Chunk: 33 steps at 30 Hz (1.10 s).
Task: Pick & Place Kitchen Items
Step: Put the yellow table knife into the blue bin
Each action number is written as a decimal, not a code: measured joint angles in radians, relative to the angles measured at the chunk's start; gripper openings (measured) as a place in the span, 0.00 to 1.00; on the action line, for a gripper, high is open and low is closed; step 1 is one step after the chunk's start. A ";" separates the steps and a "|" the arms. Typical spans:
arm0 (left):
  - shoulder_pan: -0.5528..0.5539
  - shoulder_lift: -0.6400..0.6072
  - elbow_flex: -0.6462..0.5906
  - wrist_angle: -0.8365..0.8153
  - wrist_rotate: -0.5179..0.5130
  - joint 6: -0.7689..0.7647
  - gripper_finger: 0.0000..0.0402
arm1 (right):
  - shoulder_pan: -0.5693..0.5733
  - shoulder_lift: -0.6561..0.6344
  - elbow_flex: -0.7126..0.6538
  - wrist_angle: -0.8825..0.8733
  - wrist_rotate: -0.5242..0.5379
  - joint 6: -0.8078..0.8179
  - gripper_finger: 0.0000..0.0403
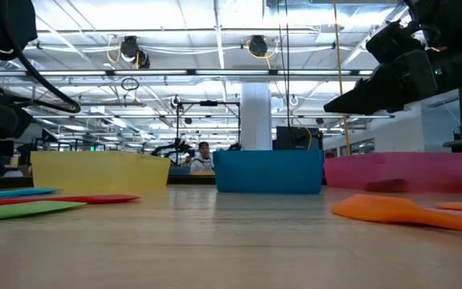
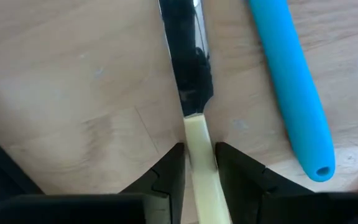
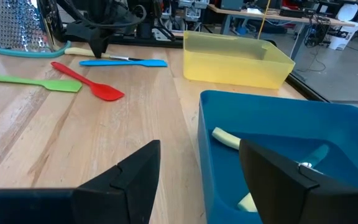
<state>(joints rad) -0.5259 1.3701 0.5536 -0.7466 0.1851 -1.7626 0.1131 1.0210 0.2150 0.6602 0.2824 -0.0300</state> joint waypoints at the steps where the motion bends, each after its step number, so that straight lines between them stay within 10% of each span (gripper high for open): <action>1: 0.000 0.000 0.000 0.003 -0.001 0.000 0.22 | 0.000 0.000 0.000 -0.002 0.000 0.010 0.53; 13: -0.001 0.006 0.032 -0.066 -0.025 -0.072 0.11 | 0.000 0.000 0.000 -0.007 0.000 0.042 0.53; 24: 0.000 0.007 0.273 -0.474 -0.182 -0.106 0.11 | 0.000 0.000 0.000 -0.022 -0.001 0.132 0.52; 33: 0.038 0.005 0.451 -0.439 -0.560 -0.014 0.11 | 0.000 0.000 0.000 -0.026 -0.001 0.197 0.50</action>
<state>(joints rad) -0.4880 1.3754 1.0051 -1.1858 -0.3752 -1.7771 0.1130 1.0210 0.2150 0.6346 0.2817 0.1673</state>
